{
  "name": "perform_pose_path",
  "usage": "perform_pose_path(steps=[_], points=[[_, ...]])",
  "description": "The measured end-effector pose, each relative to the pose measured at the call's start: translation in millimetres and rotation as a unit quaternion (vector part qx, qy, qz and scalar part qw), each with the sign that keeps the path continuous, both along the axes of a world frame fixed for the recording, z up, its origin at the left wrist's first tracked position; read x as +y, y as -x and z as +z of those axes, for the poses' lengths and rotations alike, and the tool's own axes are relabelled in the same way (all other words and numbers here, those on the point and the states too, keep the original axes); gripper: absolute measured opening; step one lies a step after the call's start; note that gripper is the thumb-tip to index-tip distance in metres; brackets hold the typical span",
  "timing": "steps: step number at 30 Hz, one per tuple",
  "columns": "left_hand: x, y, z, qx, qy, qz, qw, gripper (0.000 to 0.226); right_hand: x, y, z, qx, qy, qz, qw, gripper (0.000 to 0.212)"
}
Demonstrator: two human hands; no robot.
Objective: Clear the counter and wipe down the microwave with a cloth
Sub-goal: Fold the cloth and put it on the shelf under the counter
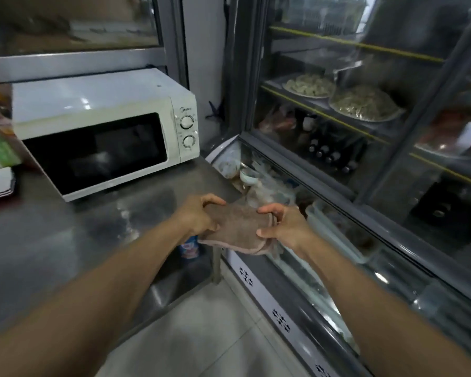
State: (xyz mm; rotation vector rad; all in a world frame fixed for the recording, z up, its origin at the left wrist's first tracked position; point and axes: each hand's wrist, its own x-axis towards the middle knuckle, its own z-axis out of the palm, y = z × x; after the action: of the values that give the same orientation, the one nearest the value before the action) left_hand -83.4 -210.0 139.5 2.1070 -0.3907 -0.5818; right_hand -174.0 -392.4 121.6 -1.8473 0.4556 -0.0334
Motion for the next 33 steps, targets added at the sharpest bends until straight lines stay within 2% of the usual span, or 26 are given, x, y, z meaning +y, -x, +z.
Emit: perform_pose_path(steps=[2, 5, 7, 10, 12, 14, 17, 18, 22, 26, 29, 33], points=[[-1.4, -10.2, -9.4, -0.032, -0.062, -0.004, 0.998, 0.044, -1.8, -14.1, -7.8, 0.015, 0.094, 0.019, 0.995, 0.048], [1.6, -23.2, -26.7, -0.029, -0.112, 0.011, 0.993, 0.026, -6.6, -32.8, -21.5, 0.049, 0.199, 0.085, 0.975, 0.049], [5.9, -30.6, -38.5, -0.002, -0.113, 0.035, 0.993, 0.012, -13.1, -45.7, -31.1, 0.077, 0.210, 0.124, 0.967, 0.042], [10.7, -42.3, -59.9, 0.024, -0.104, 0.056, 0.993, 0.018, -21.6, -62.8, -47.4, 0.105, 0.204, 0.156, 0.961, 0.017], [11.1, -46.1, -73.0, 0.069, -0.088, 0.075, 0.991, 0.018, -27.7, -74.4, -58.1, 0.106, 0.184, 0.173, 0.962, 0.012], [9.8, -47.7, -87.7, 0.121, -0.039, 0.113, 0.985, 0.018, -34.9, -85.6, -69.9, 0.119, 0.120, 0.181, 0.969, 0.009], [1.5, -42.9, -107.2, 0.229, 0.100, 0.214, 0.944, 0.025, -47.7, -103.3, -91.7, 0.134, 0.031, 0.184, 0.973, 0.024], [-4.4, -39.8, -113.9, 0.246, 0.115, 0.248, 0.930, 0.024, -51.4, -109.2, -99.9, 0.140, 0.009, 0.189, 0.972, 0.026], [-28.3, -28.2, -144.0, 0.273, 0.082, 0.356, 0.890, 0.014, -58.7, -128.5, -136.1, 0.163, -0.036, 0.222, 0.961, 0.023], [-39.1, -19.5, -182.1, 0.271, 0.067, 0.365, 0.888, 0.026, -65.1, -140.4, -179.7, 0.201, -0.104, 0.255, 0.940, 0.008], [-42.0, -11.8, -213.5, 0.230, 0.050, 0.399, 0.886, 0.034, -68.1, -142.7, -219.3, 0.227, -0.115, 0.279, 0.926, 0.035], [-41.2, -9.4, -265.0, 0.238, 0.037, 0.422, 0.874, 0.031, -60.2, -138.0, -277.5, 0.201, -0.070, 0.285, 0.934, 0.033]])
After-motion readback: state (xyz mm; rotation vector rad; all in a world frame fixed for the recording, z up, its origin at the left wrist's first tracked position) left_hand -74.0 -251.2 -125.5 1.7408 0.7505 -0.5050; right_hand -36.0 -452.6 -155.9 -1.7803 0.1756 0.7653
